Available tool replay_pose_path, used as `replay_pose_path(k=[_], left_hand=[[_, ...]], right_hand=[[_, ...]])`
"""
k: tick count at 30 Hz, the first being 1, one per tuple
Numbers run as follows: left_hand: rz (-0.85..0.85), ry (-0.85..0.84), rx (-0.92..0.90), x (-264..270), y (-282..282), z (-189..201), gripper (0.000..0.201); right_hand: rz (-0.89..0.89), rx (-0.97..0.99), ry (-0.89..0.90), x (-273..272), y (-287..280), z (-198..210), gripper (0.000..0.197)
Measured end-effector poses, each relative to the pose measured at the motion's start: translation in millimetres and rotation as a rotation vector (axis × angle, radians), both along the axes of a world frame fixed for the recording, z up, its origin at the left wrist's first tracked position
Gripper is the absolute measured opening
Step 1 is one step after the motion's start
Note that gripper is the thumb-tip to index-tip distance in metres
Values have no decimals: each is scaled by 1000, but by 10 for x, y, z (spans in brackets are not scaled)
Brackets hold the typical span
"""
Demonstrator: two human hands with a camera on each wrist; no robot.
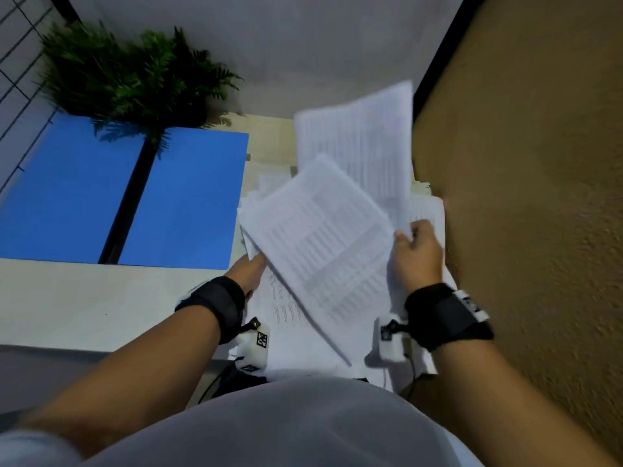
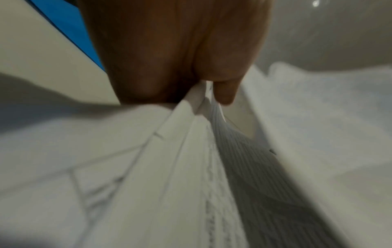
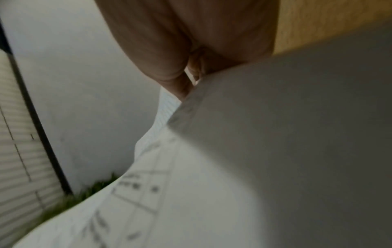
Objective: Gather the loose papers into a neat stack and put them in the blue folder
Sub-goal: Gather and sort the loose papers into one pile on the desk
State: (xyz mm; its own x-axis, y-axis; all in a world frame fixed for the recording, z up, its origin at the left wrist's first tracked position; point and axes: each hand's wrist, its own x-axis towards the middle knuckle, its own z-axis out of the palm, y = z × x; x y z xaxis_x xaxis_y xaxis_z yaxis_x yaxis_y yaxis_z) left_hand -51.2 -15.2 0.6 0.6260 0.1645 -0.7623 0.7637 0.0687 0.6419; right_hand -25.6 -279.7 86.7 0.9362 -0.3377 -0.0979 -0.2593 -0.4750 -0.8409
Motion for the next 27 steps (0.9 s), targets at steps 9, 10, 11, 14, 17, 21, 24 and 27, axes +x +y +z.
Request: replay_pose_path(k=[9, 10, 11, 14, 17, 21, 24, 27], left_hand=[[-130, -93, 75, -83, 14, -171, 59], [-163, -106, 122, -60, 43, -277, 55], [-174, -106, 128, -41, 63, -338, 53], [-189, -117, 208, -1, 66, -355, 46], [-203, -130, 270, 46, 56, -357, 46], [-149, -111, 225, 59, 61, -374, 44], [-72, -106, 153, 61, 101, -522, 48], [-98, -104, 181, 60, 94, -467, 42]], right_hand=[[-53, 341, 431, -195, 157, -802, 11], [-36, 376, 422, -134, 140, -793, 19], [-17, 384, 412, -66, 123, -785, 23], [43, 285, 395, 92, 53, -733, 18], [120, 175, 442, 168, -70, -722, 20], [175, 82, 503, 187, -236, -714, 23], [12, 218, 466, 195, -405, -700, 22], [-26, 360, 540, 161, -456, -636, 22]])
